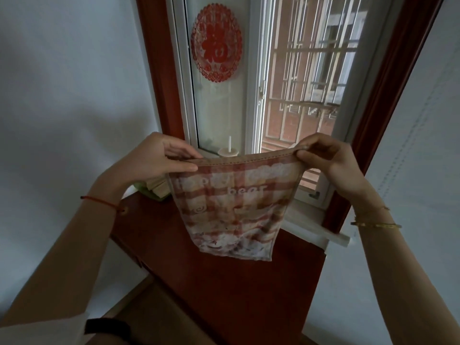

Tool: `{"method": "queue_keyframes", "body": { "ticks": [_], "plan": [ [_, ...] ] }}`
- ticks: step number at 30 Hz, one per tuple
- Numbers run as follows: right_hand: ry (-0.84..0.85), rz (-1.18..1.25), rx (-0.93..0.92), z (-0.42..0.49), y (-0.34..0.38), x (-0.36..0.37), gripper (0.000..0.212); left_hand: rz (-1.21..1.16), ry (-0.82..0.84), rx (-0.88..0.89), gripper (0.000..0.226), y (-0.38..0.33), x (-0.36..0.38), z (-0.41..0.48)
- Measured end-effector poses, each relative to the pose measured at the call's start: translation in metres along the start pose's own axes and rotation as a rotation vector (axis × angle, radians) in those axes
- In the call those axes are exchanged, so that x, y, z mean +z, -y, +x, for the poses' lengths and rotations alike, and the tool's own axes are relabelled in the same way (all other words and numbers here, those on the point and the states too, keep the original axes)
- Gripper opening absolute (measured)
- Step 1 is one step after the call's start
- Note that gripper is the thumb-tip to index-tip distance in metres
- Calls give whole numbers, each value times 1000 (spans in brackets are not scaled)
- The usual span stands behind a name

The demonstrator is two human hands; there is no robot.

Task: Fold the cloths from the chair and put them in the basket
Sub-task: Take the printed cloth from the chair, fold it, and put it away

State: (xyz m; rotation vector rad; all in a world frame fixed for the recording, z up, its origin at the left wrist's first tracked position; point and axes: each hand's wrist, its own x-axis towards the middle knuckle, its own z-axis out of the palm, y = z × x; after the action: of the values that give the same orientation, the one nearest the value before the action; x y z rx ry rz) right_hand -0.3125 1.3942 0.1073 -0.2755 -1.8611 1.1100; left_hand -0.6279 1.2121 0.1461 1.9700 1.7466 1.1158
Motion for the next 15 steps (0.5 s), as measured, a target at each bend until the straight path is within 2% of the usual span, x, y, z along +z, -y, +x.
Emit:
{"method": "queue_keyframes", "body": {
  "ticks": [5,11,15],
  "plan": [
    [46,50,-22,-3,18,-9,11,-12,69,32,26,-18,-22,-8],
    [62,129,-51,-2,34,-16,11,-79,22,75,26,-25,-31,-2],
    [58,120,-8,4,21,-19,11,-94,-19,51,28,-6,-19,17]
  ]
}}
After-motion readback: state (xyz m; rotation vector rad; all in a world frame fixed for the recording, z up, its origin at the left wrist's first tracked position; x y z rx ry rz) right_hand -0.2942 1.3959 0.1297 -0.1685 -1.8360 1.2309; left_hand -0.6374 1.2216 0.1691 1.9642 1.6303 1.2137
